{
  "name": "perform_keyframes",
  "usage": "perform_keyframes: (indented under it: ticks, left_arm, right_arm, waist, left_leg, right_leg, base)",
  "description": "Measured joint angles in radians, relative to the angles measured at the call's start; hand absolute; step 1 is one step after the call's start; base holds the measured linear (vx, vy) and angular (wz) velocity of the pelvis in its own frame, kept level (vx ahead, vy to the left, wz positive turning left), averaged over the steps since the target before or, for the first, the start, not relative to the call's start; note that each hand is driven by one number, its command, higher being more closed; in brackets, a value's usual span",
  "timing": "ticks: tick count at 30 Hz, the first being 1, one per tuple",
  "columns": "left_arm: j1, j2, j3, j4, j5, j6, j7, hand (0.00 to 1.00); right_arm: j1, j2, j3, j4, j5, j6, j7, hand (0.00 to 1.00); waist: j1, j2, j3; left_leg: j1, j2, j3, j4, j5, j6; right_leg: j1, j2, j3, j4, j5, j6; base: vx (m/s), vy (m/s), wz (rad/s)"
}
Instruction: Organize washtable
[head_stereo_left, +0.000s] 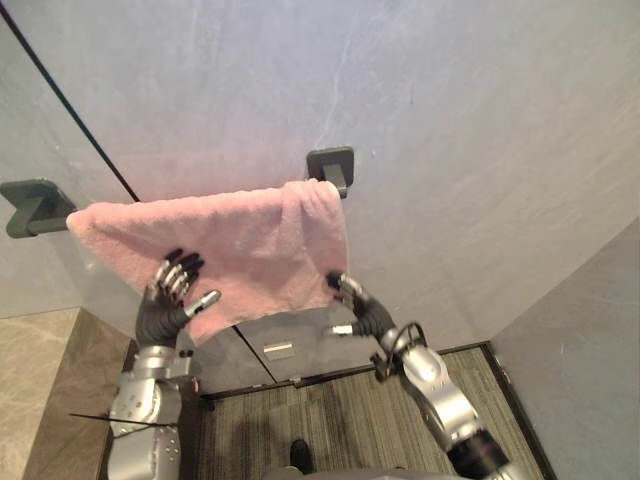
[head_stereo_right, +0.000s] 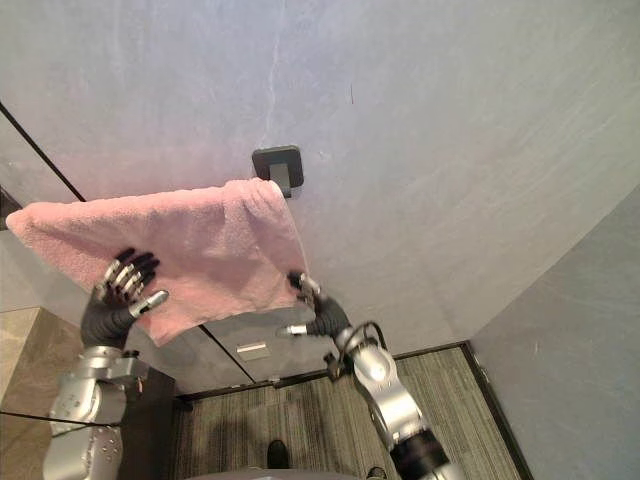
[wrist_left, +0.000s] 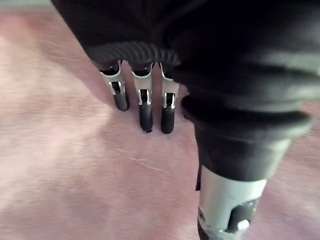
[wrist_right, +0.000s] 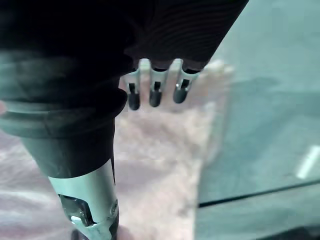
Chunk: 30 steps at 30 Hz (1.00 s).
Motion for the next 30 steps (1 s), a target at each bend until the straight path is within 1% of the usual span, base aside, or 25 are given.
perform_keyframes:
  ticks: [3, 6, 8, 9, 10, 11, 12, 13, 14, 15, 16, 17, 18, 19, 20, 21, 22, 23, 24, 25, 26, 27, 28, 29, 30]
  left_arm:
    - [0.088, -0.081, -0.024, 0.185, 0.054, 0.001, 0.014, 0.0]
    - [0.114, -0.146, -0.021, 0.464, 0.093, 0.021, 0.013, 0.0]
    - [0.103, -0.178, -0.024, 0.627, 0.129, 0.052, 0.019, 0.0]
    - [0.092, -0.172, -0.015, 0.641, 0.145, 0.049, 0.02, 0.0]
    - [0.053, -0.178, 0.016, 0.706, 0.174, 0.053, 0.038, 0.0]
    - [0.014, -0.167, 0.059, 0.79, 0.184, 0.052, 0.056, 0.0]
    - [-0.035, -0.157, 0.114, 0.849, 0.188, 0.051, 0.063, 0.0]
    - [-0.059, -0.16, 0.148, 0.884, 0.192, 0.054, 0.07, 0.0]
    - [-0.072, -0.182, 0.184, 0.921, 0.21, 0.057, 0.081, 0.0]
    - [-0.075, -0.185, 0.194, 0.942, 0.234, 0.058, 0.077, 0.0]
    - [-0.074, -0.185, 0.196, 0.951, 0.246, 0.059, 0.077, 0.0]
    - [-0.071, -0.181, 0.201, 0.956, 0.264, 0.059, 0.08, 0.0]
    - [-0.069, -0.169, 0.201, 0.954, 0.271, 0.055, 0.084, 0.0]
    - [-0.08, -0.171, 0.199, 0.948, 0.275, 0.053, 0.084, 0.0]
    - [-0.101, -0.174, 0.176, 0.962, 0.285, 0.053, 0.082, 0.0]
    - [-0.118, -0.173, 0.125, 0.965, 0.3, 0.058, 0.077, 0.0]
    - [-0.139, -0.173, 0.106, 0.964, 0.301, 0.058, 0.077, 0.0]
    - [-0.187, -0.168, 0.068, 0.961, 0.302, 0.057, 0.078, 0.0]
    - [-0.206, -0.166, 0.047, 0.961, 0.302, 0.056, 0.077, 0.0]
    - [-0.227, -0.165, 0.01, 0.961, 0.301, 0.054, 0.076, 0.0]
    - [-0.232, -0.173, 0.006, 0.96, 0.3, 0.054, 0.077, 0.0]
    - [-0.227, -0.174, 0.006, 0.962, 0.3, 0.054, 0.075, 0.0]
    - [-0.214, -0.172, 0.006, 0.959, 0.3, 0.054, 0.079, 0.0]
    - [-0.2, -0.159, 0.009, 0.956, 0.299, 0.053, 0.083, 0.0]
    - [-0.191, -0.153, 0.009, 0.954, 0.299, 0.053, 0.084, 0.0]
  right_arm:
    - [0.078, -0.006, -0.01, 0.15, -0.039, 0.009, 0.008, 0.0]
    - [0.111, -0.01, -0.076, 0.294, -0.183, 0.028, -0.003, 0.0]
    - [0.112, -0.037, -0.129, 0.373, -0.387, 0.036, -0.056, 0.0]
    - [0.114, -0.039, -0.153, 0.398, -0.414, 0.037, -0.066, 0.0]
    - [0.121, -0.051, -0.195, 0.453, -0.463, 0.044, -0.095, 0.0]
    - [0.125, -0.041, -0.248, 0.508, -0.492, 0.05, -0.118, 0.0]
    - [0.126, -0.021, -0.306, 0.552, -0.504, 0.05, -0.137, 0.0]
    - [0.126, -0.015, -0.347, 0.569, -0.503, 0.053, -0.146, 0.0]
    - [0.134, -0.017, -0.424, 0.586, -0.507, 0.069, -0.159, 0.0]
    - [0.17, -0.026, -0.484, 0.595, -0.507, 0.075, -0.174, 0.0]
    - [0.191, -0.028, -0.513, 0.596, -0.503, 0.077, -0.175, 0.0]
    - [0.207, -0.014, -0.578, 0.59, -0.466, 0.084, -0.174, 0.0]
    - [0.223, 0.019, -0.592, 0.609, -0.45, 0.094, -0.173, 0.0]
    - [0.234, 0.04, -0.614, 0.618, -0.429, 0.093, -0.173, 0.0]
    - [0.235, 0.05, -0.663, 0.624, -0.405, 0.091, -0.173, 0.0]
    - [0.222, 0.052, -0.703, 0.629, -0.377, 0.096, -0.174, 0.0]
    - [0.216, 0.055, -0.707, 0.63, -0.367, 0.099, -0.174, 0.0]
    - [0.188, 0.059, -0.7, 0.632, -0.361, 0.107, -0.174, 0.0]
    - [0.178, 0.063, -0.692, 0.632, -0.359, 0.108, -0.174, 0.0]
    - [0.162, 0.068, -0.683, 0.632, -0.347, 0.109, -0.174, 0.0]
    - [0.158, 0.066, -0.67, 0.623, -0.342, 0.111, -0.175, 0.0]
    - [0.155, 0.061, -0.666, 0.619, -0.34, 0.112, -0.173, 0.0]
    - [0.162, 0.065, -0.666, 0.604, -0.324, 0.111, -0.173, 0.0]
    - [0.17, 0.071, -0.665, 0.6, -0.321, 0.112, -0.174, 0.0]
    - [0.17, 0.074, -0.666, 0.6, -0.321, 0.113, -0.174, 0.0]
  waist:
    - [0.005, -0.016, 0.018]
    - [0.01, -0.039, 0.065]
    - [0.005, -0.031, 0.09]
    - [0.005, -0.027, 0.092]
    - [0.008, 0.009, 0.095]
    - [0.002, -0.02, 0.078]
    - [0.002, -0.015, 0.087]
    - [0.006, -0.01, 0.09]
    - [0.001, 0.006, 0.093]
    - [0.001, 0.042, 0.09]
    - [0.001, 0.06, 0.089]
    - [-0.022, 0.083, 0.085]
    - [-0.043, 0.04, 0.055]
    - [-0.061, 0.027, 0.046]
    - [-0.059, 0.047, 0.056]
    - [-0.062, 0.064, 0.059]
    - [-0.062, 0.063, 0.067]
    - [-0.067, 0.028, 0.093]
    - [-0.074, 0.013, 0.106]
    - [-0.077, 0.005, 0.124]
    - [-0.063, -0.005, 0.133]
    - [-0.054, 0.004, 0.139]
    - [-0.055, 0.003, 0.139]
    - [-0.053, -0.001, 0.136]
    - [-0.05, -0.003, 0.135]
  left_leg:
    - [0.012, 0.02, 0.025, 0.008, -0.002, -0.003]
    - [-0.017, 0.055, 0.02, 0.089, -0.028, -0.021]
    - [-0.047, 0.073, -0.017, 0.113, -0.029, -0.025]
    - [-0.058, 0.075, -0.03, 0.117, -0.031, -0.029]
    - [-0.081, 0.092, -0.033, 0.121, -0.049, -0.027]
    - [-0.084, 0.096, 0.024, 0.127, -0.082, -0.016]
    - [-0.123, 0.125, 0.092, 0.302, -0.112, 0.035]
    - [-0.139, 0.161, 0.11, 0.448, -0.124, 0.047]
    - [-0.15, 0.228, 0.132, 0.7, -0.207, 0.046]
    - [-0.129, 0.281, 0.127, 0.881, -0.22, 0.041]
    - [-0.113, 0.302, 0.113, 0.946, -0.209, 0.036]
    - [-0.106, 0.275, 0.067, 0.897, -0.215, -0.052]
    - [-0.07, 0.209, 0.035, 0.772, -0.238, -0.09]
    - [-0.049, 0.192, 0.016, 0.775, -0.267, -0.115]
    - [-0.028, 0.219, 0.029, 0.835, -0.326, -0.114]
    - [0.036, 0.214, 0.062, 0.717, -0.362, -0.106]
    - [0.063, 0.197, 0.084, 0.643, -0.392, -0.106]
    - [0.1, 0.151, 0.103, 0.518, -0.404, -0.103]
    - [0.111, 0.131, 0.106, 0.473, -0.404, -0.101]
    - [0.125, 0.108, 0.107, 0.42, -0.424, -0.072]
    - [0.117, 0.111, 0.136, 0.417, -0.41, -0.051]
    - [0.112, 0.12, 0.155, 0.424, -0.411, -0.05]
    - [0.111, 0.121, 0.163, 0.428, -0.403, -0.041]
    - [0.097, 0.121, 0.153, 0.427, -0.384, -0.038]
    - [0.083, 0.12, 0.146, 0.426, -0.372, -0.036]
  right_leg:
    - [0.005, 0.02, 0.026, -0.001, 0.009, -0.013]
    - [0.018, 0.036, 0.018, 0.0, 0.012, -0.023]
    - [0.011, 0.051, -0.025, 0.026, -0.004, -0.039]
    - [0.001, 0.051, -0.041, 0.041, -0.013, -0.045]
    - [-0.019, 0.065, -0.08, 0.078, -0.022, -0.056]
    - [-0.038, 0.038, -0.116, 0.069, -0.015, -0.086]
    - [-0.036, 0.027, -0.124, 0.078, -0.015, -0.085]
    - [-0.035, 0.021, -0.129, 0.094, -0.017, -0.088]
    - [-0.03, 0.024, -0.143, 0.137, -0.024, -0.1]
    - [-0.031, 0.034, -0.147, 0.185, -0.035, -0.11]
    - [-0.035, 0.041, -0.148, 0.214, -0.046, -0.112]
    - [-0.051, 0.05, -0.143, 0.261, -0.081, -0.089]
    - [-0.07, 0.03, -0.131, 0.223, -0.084, -0.084]
    - [-0.073, 0.023, -0.137, 0.193, -0.054, -0.098]
    - [-0.089, 0.042, -0.164, 0.201, -0.016, -0.122]
    - [-0.142, 0.048, -0.177, 0.246, -0.014, -0.125]
    - [-0.167, 0.039, -0.178, 0.273, -0.014, -0.125]
    - [-0.208, 0.001, -0.177, 0.321, -0.015, -0.123]
    - [-0.223, -0.015, -0.174, 0.337, -0.015, -0.114]
    - [-0.247, -0.025, -0.161, 0.354, -0.002, -0.087]
    - [-0.266, -0.022, -0.093, 0.347, 0.044, -0.035]
    - [-0.283, -0.017, -0.057, 0.399, 0.04, -0.033]
    - [-0.313, -0.029, -0.012, 0.611, -0.022, -0.046]
    - [-0.307, -0.037, 0.033, 0.761, -0.062, -0.018]
    - [-0.297, -0.038, 0.055, 0.811, -0.076, -0.007]
  base:
    - [0.03, -0.035, -0.25]
    - [-0.06, -0.053, 0.07]
    - [-0.09, -0.059, 0.45]
    - [-0.14, -0.063, 0.65]
    - [-0.16, -0.057, 0.6]
    - [-0.13, -0.047, 0.58]
    - [-0.07, -0.052, 0.31]
    - [-0.01, -0.048, 0.08]
    - [-0.05, -0.024, -0.13]
    - [-0.06, 0.033, -0.18]
    - [-0.12, 0.082, -0.04]
    - [-0.13, 0.026, 0.23]
    - [-0.14, 0.016, 0.46]
    - [-0.16, -0.001, 0.34]
    - [-0.17, 0.08, 0.29]
    - [-0.18, 0.098, 0.17]
    - [-0.24, 0.127, 0.34]
    - [-0.26, 0.089, 0.3]
    - [-0.36, 0.083, 0.43]
    - [-0.43, 0.048, 0.01]
    - [-0.44, 0.042, -0.23]
    - [-0.43, 0.013, -0.55]
    - [-0.33, -0.03, -0.25]
    - [-0.29, -0.059, -0.05]
    - [-0.25, -0.112, 0.31]
